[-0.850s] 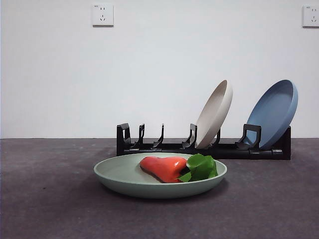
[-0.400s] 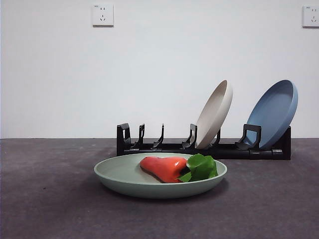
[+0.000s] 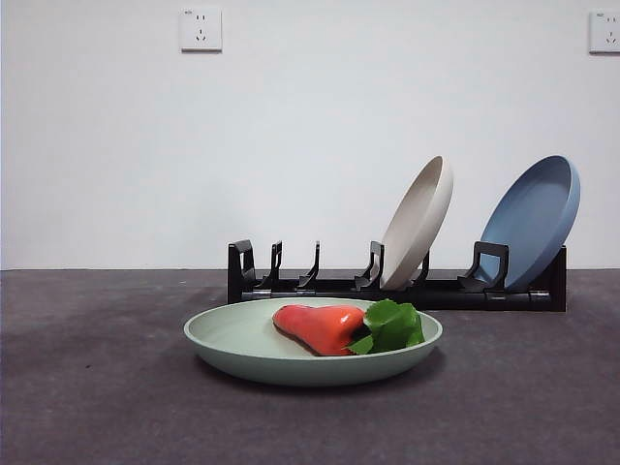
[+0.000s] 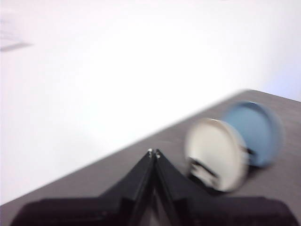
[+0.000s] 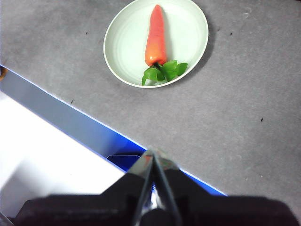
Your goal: Take the green plate from the plate rack,put the plate on the table,take the carrot from the table,put the carrot in the plate
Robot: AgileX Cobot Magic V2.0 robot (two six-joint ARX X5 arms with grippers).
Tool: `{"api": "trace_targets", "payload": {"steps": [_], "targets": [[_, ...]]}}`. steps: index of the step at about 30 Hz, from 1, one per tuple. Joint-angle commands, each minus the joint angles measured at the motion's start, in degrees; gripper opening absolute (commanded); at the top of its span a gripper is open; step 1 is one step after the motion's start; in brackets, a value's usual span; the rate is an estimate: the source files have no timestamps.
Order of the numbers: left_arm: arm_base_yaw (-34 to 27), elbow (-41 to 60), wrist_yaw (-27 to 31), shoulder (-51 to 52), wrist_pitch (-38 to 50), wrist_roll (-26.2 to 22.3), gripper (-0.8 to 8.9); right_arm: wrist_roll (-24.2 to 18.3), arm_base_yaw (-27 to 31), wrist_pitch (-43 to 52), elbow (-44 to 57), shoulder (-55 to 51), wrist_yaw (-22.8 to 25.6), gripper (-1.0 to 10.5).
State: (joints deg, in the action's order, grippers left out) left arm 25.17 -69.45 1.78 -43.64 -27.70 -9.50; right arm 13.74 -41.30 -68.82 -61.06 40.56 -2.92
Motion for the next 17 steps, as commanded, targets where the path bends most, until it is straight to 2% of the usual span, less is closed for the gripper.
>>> {"api": "trace_targets", "payload": {"steps": [1, 6, 10, 13, 17], "targets": [[-8.7, 4.8, -0.8, 3.9, 3.1, -1.1, -0.04, 0.3, -0.1, 0.2, 0.0, -0.1, 0.1, 0.0], [-17.5, 19.9, -0.7, 13.6, 16.3, -1.0, -0.04, 0.3, -0.1, 0.2, 0.0, -0.1, 0.1, 0.0], [-21.4, 35.3, -0.7, 21.3, 27.6, 1.2, -0.04, 0.3, -0.1, 0.2, 0.0, -0.1, 0.1, 0.0], [-22.9, 45.4, -0.4, 26.0, 32.0, 3.7, -0.04, 0.3, -0.1, 0.2, 0.0, -0.1, 0.1, 0.0], [-24.3, 55.4, -0.4, 31.2, 32.8, 6.6, -0.04, 0.3, -0.1, 0.2, 0.0, -0.1, 0.1, 0.0]]}}
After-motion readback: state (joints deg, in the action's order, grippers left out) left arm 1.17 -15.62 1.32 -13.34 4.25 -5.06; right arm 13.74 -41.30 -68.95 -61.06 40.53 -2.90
